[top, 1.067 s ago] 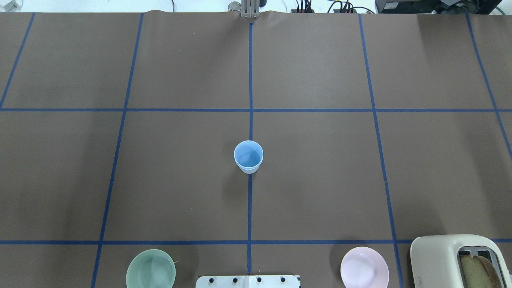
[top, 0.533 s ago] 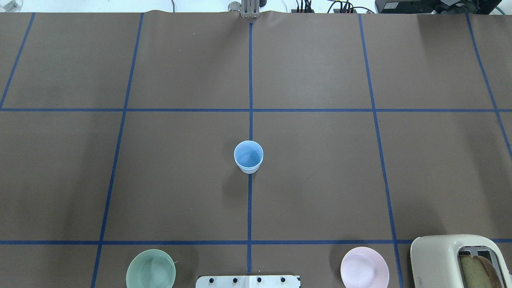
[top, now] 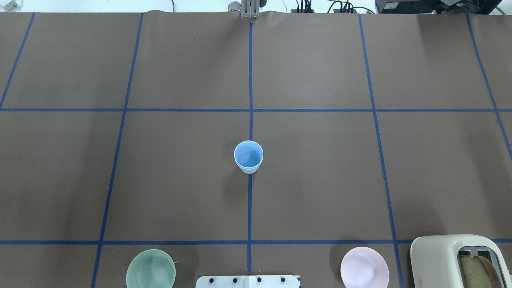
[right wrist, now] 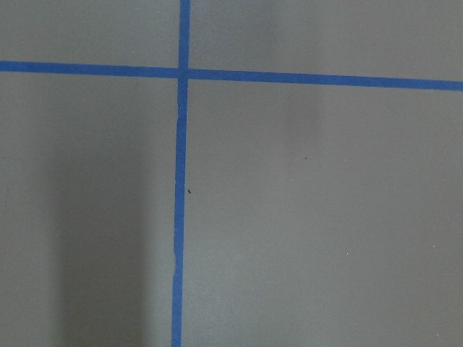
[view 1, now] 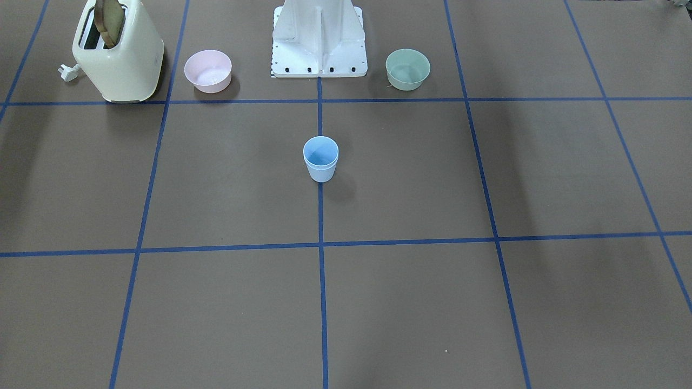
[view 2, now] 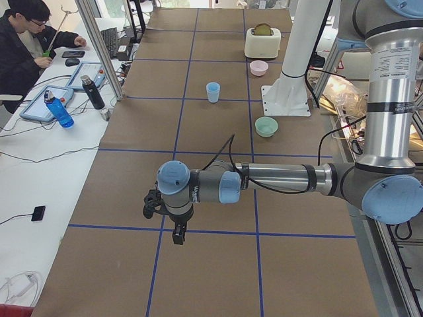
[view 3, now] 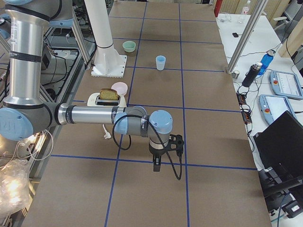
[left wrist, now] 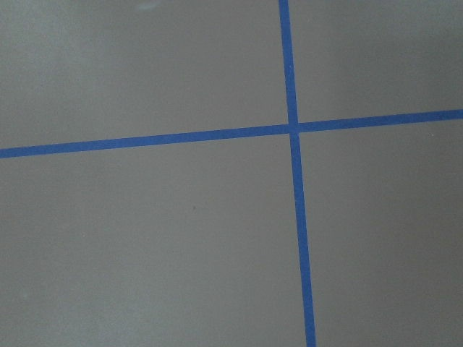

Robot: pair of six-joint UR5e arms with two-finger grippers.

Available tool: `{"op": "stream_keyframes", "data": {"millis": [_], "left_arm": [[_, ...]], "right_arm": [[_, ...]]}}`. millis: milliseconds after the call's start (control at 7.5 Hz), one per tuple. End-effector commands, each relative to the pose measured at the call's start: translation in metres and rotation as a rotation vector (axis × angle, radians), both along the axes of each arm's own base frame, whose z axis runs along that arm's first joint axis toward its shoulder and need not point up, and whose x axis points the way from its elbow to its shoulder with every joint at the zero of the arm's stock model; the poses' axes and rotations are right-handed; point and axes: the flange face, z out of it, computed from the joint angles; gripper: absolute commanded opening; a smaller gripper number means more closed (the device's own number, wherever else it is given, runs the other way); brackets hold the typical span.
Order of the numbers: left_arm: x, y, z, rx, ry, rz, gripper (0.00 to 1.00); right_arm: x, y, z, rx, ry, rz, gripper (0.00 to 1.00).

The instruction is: Stack blue cups with both arms

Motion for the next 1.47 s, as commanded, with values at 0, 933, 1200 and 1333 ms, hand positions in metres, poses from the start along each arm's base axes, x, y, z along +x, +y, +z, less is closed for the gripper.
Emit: {"op": "stream_keyframes", "data": {"millis": [0,933,1200,1333], "left_arm": [[0.0002,0.0000,0.0000,0.000,0.000,0.000,0.99],[0.0002,0.0037,0.0037,-0.008,-0.001,0.000,0.99],[0.0003,0.0059,0.0057,-0.011,0.000,0.000,0.99],[0.0003,0.0068,0.0066,-0.014,0.000,0.000,0.99]], "right_arm": [[-0.0003,0.0004,0.0006,-0.001,-0.005,-0.001,1.00],[-0.0017,0.0011,0.0009,-0.002,-0.022,-0.001,1.00],[-0.0018,0.0011,0.0008,-0.002,-0.023,-0.001,1.00],[-0.0017,0.0011,0.0009,-0.002,-0.022,-0.001,1.00]]}}
